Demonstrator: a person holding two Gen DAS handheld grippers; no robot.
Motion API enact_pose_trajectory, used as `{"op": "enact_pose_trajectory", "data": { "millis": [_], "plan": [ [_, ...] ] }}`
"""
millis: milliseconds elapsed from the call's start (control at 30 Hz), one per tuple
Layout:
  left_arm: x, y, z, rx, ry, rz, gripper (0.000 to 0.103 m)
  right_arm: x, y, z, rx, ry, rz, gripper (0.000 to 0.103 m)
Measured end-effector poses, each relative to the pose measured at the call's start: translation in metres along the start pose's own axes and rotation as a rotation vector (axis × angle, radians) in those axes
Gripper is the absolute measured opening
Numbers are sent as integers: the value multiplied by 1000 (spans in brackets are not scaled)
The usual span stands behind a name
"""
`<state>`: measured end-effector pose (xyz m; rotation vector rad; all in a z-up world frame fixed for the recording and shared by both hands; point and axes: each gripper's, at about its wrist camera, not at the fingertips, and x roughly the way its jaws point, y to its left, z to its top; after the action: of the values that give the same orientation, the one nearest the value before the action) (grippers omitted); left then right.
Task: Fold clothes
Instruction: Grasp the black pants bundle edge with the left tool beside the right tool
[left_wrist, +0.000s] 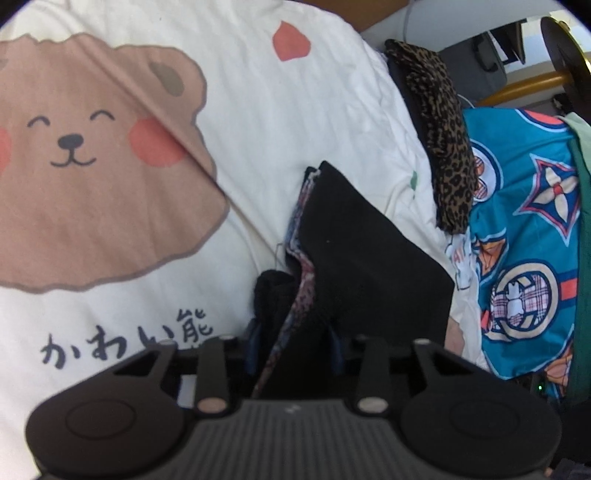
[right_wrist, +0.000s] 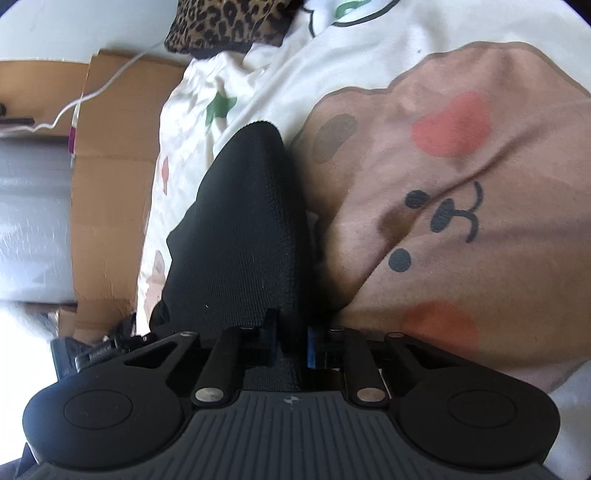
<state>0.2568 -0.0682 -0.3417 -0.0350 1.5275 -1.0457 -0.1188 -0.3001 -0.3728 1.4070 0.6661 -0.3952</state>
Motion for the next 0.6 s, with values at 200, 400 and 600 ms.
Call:
{"op": "enact_pose_trajectory", "data": {
  "millis": [200, 400, 600],
  "plan": [
    [-16, -4, -1, -10, 1, 28, 45, -1, 8, -3, -29, 5, -20, 20],
    [-4, -9, -1, 27, 37, 64, 61, -2, 9, -3, -40, 19, -20, 43],
    [13, -10, 2, 55, 57, 45, 64, 3, 7, 1, -38, 17, -20, 43]
  ]
}}
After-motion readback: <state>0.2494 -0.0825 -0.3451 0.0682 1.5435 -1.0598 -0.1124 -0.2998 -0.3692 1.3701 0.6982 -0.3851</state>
